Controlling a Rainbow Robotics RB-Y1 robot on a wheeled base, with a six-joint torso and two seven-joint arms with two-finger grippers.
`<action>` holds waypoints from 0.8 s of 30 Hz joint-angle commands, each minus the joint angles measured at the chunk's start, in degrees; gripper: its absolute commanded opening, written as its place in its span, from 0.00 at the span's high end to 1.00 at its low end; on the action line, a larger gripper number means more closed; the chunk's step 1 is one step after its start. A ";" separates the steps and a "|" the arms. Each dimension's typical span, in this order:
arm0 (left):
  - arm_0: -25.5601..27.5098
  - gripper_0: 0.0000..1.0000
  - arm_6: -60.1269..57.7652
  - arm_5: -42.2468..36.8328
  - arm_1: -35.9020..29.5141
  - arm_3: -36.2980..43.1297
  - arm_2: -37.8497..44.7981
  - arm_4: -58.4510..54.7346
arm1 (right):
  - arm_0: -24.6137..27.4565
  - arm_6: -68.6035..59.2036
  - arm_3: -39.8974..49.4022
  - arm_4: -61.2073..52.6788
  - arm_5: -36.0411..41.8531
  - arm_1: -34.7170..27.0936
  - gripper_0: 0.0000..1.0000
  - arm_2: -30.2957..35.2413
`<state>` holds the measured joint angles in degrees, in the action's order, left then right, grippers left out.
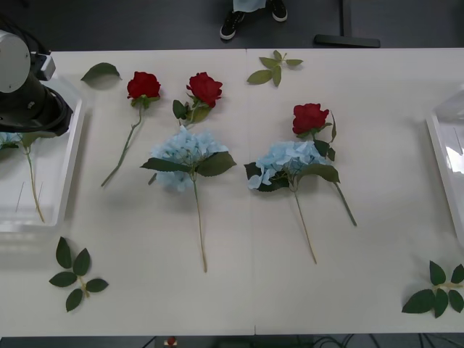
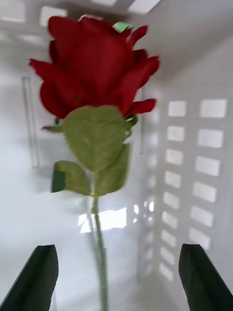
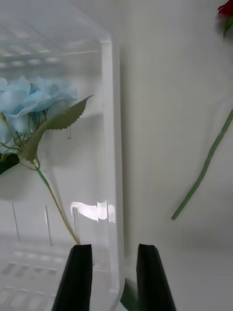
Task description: Place the red flowers into the right box and the blue flowers into the left box. If a person shows an open palm, hand one flower to the person first, then continue sorting.
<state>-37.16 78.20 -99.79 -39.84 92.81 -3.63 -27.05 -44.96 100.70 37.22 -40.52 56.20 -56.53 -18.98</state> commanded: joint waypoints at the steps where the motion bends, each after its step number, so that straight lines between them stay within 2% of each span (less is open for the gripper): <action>1: -1.16 0.00 2.04 2.32 0.64 0.70 0.38 -0.02 | 0.05 3.01 6.72 -5.63 6.64 -3.59 0.28 1.23; 7: -1.24 0.00 1.43 4.96 3.28 0.62 0.29 1.56 | -0.04 3.36 19.47 -17.67 18.16 -11.06 0.28 1.31; 12: -1.51 0.00 1.25 7.07 7.23 -0.70 0.11 5.52 | -0.04 2.66 27.29 -27.07 24.04 -15.98 0.28 1.31; 17: -3.00 0.00 0.81 11.55 11.36 -5.36 -2.00 10.62 | -0.04 1.69 31.95 -33.58 26.77 -17.65 0.28 1.31; 24: -6.34 0.00 -0.07 21.83 17.16 -17.14 -3.93 17.12 | 0.13 -3.67 37.57 -40.08 28.79 -17.92 0.28 1.14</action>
<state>-40.36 78.36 -81.27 -24.06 78.30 -7.97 -11.07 -44.67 101.20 72.16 -78.90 84.62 -72.97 -18.63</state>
